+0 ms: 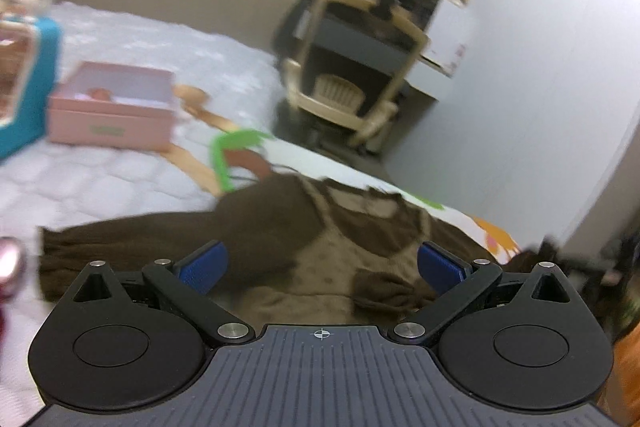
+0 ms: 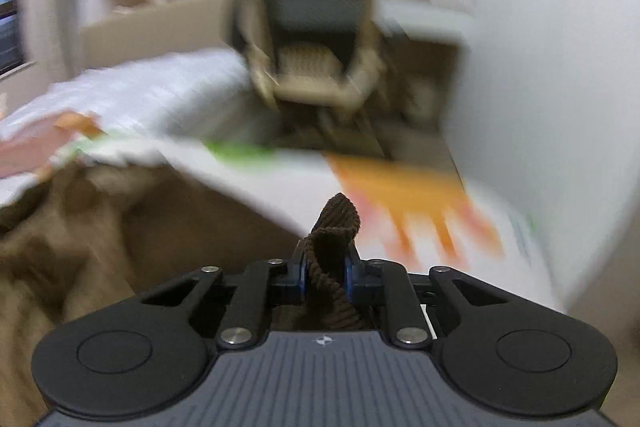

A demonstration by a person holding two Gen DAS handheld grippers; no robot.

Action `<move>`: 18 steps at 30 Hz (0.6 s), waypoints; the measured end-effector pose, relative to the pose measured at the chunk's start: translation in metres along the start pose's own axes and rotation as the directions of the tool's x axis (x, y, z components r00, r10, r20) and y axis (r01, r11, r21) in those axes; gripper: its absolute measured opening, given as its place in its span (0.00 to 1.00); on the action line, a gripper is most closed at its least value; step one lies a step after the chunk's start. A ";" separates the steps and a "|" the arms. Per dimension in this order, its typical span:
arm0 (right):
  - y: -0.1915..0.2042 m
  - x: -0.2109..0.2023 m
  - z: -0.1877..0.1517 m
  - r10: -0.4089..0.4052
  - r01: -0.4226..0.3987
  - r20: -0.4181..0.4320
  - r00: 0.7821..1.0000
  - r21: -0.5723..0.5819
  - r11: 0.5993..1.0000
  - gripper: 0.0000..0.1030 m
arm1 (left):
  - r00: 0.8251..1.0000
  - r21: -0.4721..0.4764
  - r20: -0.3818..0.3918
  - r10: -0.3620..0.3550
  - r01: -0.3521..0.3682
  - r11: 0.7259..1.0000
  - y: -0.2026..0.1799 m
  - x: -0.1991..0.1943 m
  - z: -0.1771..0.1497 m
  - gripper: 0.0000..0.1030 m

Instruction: Fold clothes

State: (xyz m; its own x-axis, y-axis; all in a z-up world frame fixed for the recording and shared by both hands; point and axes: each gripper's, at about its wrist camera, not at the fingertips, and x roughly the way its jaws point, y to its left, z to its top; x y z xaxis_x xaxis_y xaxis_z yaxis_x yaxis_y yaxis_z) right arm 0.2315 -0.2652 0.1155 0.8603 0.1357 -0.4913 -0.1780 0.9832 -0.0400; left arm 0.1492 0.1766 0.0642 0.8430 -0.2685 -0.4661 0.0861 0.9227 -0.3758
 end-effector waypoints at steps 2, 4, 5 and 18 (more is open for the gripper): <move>0.036 0.000 0.052 0.063 -0.057 0.091 0.994 -0.074 0.996 0.13 | 1.000 -0.042 0.012 0.024 -0.024 0.999 0.015 -0.006 -0.001 1.00; 0.077 0.009 0.098 0.135 -0.118 0.147 0.980 -0.123 0.985 0.13 | 0.999 -0.093 0.001 0.041 -0.041 0.995 0.030 -0.005 -0.005 1.00; 0.099 0.016 0.113 0.171 -0.150 0.153 0.973 -0.139 0.979 0.13 | 0.999 -0.119 -0.007 0.048 -0.049 0.992 0.038 -0.004 -0.008 1.00; 0.241 0.076 0.139 0.447 -0.423 0.098 0.889 -0.194 0.885 0.68 | 0.995 -0.497 -0.099 0.031 -0.076 0.864 0.118 0.020 -0.049 1.00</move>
State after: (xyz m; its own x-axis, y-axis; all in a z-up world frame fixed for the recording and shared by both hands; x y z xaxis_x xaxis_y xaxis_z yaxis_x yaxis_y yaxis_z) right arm 0.3203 -0.0005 0.1895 0.7324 0.5719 -0.3696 -0.6142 0.7892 0.0040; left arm 0.1502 0.2671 -0.0286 0.7884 -0.2660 -0.5547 -0.2538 0.6808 -0.6871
